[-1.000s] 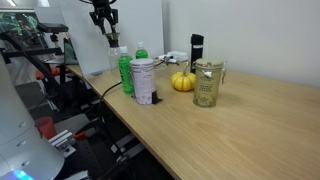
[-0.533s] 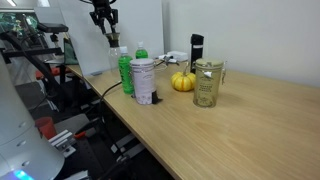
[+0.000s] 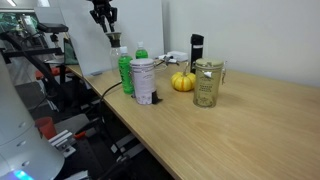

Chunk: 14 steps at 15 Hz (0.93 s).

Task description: Remove the silver ring from the filter

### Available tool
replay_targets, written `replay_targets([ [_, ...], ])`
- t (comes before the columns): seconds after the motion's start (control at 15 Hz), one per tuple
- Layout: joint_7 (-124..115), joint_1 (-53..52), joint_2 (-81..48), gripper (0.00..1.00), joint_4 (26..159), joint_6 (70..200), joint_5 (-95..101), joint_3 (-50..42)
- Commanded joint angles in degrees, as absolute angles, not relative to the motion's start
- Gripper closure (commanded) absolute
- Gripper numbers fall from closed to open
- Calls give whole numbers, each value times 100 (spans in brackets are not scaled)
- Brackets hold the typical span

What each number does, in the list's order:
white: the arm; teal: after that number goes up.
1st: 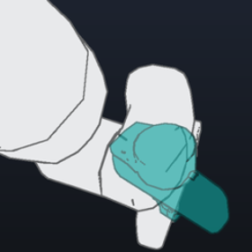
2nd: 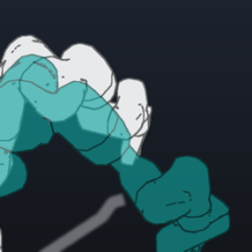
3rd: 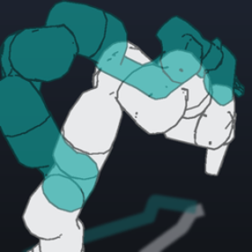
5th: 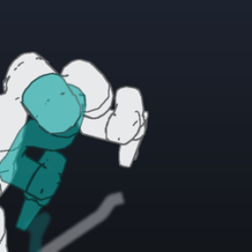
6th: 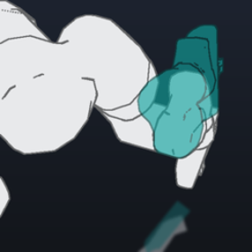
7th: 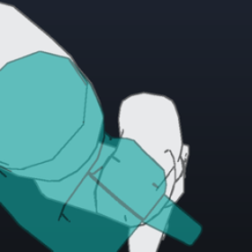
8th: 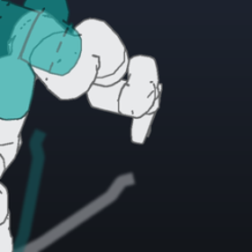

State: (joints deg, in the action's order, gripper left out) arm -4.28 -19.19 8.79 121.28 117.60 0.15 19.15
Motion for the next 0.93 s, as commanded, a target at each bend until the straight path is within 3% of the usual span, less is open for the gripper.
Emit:
replay_targets([
  [0.0, -497, -1888, 879, 47, 12134, 11792, -13, 1932],
  [0.4, -607, -1863, 839, 44, 12161, 11825, 41, 1929],
  [0.6, -689, -1849, 841, 53, 12174, 11816, 42, 1918],
  [0.67, -721, -1843, 843, 61, 12189, 11821, 34, 1913],
  [0.87, -823, -1819, 864, 62, 12210, 11828, 31, 1892],
])
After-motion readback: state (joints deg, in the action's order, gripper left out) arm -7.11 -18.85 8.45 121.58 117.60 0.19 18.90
